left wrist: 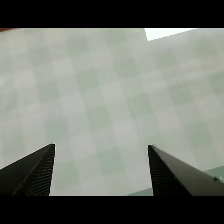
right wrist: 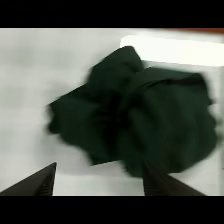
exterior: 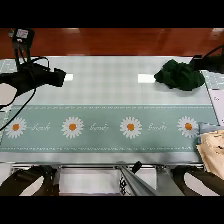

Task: Fold the shirts.

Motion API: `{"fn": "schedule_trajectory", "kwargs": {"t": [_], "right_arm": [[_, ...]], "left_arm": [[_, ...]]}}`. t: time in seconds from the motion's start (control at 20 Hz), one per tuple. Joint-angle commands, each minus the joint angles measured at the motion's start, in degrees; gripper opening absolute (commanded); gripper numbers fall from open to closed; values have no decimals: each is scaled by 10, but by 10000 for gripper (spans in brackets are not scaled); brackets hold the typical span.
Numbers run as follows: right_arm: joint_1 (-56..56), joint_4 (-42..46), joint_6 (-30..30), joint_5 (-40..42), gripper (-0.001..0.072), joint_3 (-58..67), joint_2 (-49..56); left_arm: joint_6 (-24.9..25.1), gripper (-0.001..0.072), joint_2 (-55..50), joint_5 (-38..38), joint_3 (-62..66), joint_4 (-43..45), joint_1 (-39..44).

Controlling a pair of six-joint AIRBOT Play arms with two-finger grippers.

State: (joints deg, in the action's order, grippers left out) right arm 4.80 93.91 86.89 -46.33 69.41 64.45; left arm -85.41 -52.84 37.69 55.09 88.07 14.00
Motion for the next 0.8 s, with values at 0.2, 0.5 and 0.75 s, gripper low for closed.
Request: {"fn": "schedule_trajectory", "kwargs": {"t": [0.2,0.5,0.75], "right_arm": [[117,-21,94,25,615,30,159],[167,-251,4,30,615,43,269],[166,-322,-7,61,608,43,318]], "left_arm": [[0,707,-30,-27,1,0,0],[0,707,-47,5,0,0,0],[0,707,-48,19,0,-20,0]]}}
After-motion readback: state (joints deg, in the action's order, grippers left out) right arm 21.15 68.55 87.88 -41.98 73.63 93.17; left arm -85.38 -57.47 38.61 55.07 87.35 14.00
